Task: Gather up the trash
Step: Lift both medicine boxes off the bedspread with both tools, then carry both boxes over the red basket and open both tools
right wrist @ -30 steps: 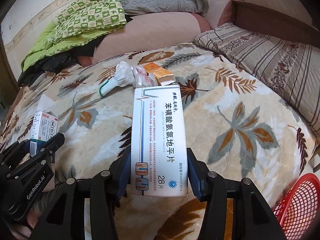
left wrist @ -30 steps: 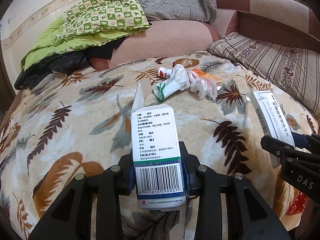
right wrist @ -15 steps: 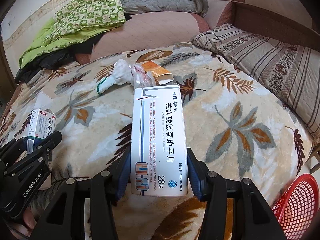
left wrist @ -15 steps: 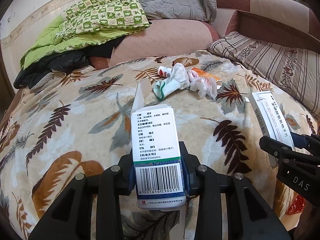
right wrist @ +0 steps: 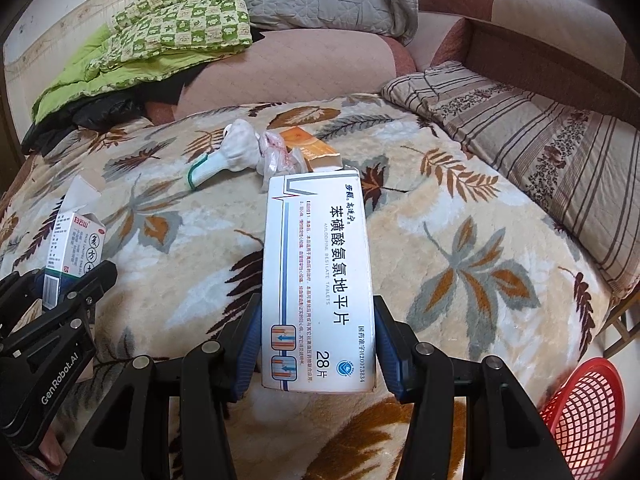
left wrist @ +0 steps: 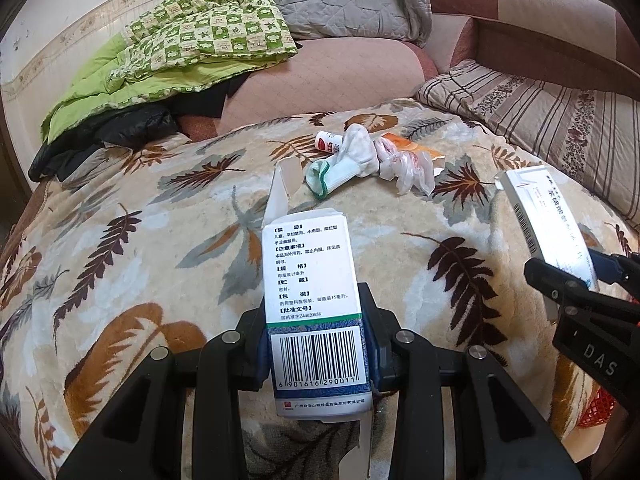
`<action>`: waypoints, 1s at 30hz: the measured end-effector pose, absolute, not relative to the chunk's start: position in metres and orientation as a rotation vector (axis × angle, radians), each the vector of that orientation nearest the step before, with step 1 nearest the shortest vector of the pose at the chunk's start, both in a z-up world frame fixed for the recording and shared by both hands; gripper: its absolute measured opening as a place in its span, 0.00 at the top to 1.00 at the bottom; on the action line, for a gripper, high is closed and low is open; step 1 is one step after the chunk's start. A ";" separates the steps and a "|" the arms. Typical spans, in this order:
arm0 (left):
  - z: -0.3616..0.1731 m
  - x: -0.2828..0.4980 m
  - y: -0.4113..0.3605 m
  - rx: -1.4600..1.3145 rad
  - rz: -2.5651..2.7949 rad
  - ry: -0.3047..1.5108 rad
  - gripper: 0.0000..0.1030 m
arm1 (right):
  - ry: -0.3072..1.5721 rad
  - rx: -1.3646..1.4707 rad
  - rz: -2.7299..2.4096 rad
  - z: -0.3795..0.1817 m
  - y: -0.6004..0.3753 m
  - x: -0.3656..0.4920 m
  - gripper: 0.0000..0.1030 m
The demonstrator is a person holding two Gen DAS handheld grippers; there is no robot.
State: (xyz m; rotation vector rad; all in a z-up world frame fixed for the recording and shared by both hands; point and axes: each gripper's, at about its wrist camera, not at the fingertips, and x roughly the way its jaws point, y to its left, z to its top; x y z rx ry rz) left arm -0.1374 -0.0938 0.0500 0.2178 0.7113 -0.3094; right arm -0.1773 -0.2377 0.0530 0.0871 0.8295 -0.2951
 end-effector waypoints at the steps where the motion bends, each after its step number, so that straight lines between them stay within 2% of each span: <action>1: 0.049 -0.138 -0.094 0.221 -0.310 0.712 0.66 | 0.828 0.087 -0.300 0.053 -0.238 -0.177 0.46; 18: 0.054 -0.145 -0.104 0.252 -0.366 0.687 0.66 | 0.806 0.112 -0.314 0.058 -0.244 -0.183 0.46; 30: 0.101 -0.190 -0.189 0.354 -0.702 0.638 0.66 | 0.718 0.302 -0.372 0.102 -0.312 -0.252 0.46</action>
